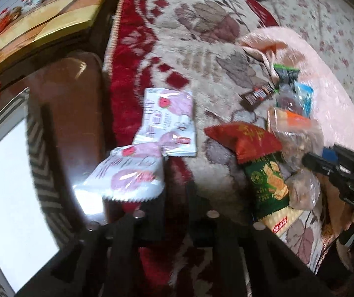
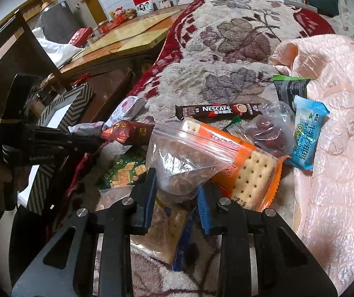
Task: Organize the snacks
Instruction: 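Carry the red packet and nut zip bag toward the white tray with both grippers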
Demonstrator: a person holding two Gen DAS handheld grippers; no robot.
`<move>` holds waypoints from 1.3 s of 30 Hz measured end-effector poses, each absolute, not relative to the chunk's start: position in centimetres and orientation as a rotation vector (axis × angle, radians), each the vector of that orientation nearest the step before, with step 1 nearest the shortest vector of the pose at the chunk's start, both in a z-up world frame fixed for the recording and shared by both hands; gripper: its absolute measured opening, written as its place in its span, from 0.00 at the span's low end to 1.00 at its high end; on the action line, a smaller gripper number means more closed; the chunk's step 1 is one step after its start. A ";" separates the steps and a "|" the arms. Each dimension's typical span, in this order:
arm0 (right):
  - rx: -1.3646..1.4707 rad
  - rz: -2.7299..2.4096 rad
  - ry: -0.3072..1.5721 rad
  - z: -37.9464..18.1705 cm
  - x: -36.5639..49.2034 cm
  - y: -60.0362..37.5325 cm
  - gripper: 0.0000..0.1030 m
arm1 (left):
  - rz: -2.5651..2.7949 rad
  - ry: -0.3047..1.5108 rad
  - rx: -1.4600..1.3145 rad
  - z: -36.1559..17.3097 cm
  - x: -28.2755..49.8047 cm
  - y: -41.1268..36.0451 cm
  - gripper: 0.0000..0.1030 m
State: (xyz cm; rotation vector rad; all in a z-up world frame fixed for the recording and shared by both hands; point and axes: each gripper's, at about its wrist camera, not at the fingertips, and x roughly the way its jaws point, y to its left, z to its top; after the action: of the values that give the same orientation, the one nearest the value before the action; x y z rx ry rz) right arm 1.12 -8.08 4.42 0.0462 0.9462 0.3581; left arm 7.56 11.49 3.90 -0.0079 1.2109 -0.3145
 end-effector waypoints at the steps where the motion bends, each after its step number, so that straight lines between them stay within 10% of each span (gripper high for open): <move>1: 0.051 0.360 0.947 4.4 1.1 -8.2 0.28 | -0.306 1.208 -0.013 4.1 7.5 11.8 0.36; 12: 0.074 0.369 0.950 4.2 1.1 -8.6 0.28 | -0.343 1.181 -0.148 6.2 8.1 11.0 0.74; 19: 0.088 0.374 0.960 4.0 1.1 -8.7 0.28 | -0.310 1.236 -0.240 5.8 10.9 7.6 0.79; 29: 0.116 0.408 0.966 3.5 1.4 -8.9 0.28 | -0.286 1.365 -0.215 3.1 13.0 4.0 0.77; 33: 0.089 0.417 0.971 3.4 1.6 -8.3 0.28 | -0.286 1.366 -0.245 2.7 13.0 3.8 0.49; 39: 0.094 0.447 0.977 3.4 1.4 -8.4 0.24 | -0.262 1.309 -0.254 3.5 11.8 4.6 0.48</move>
State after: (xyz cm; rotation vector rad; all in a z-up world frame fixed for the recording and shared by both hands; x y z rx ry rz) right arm 1.44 -8.36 3.43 0.0945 0.9769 0.4472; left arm 11.82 4.57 3.52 -0.2543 1.3090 -0.2617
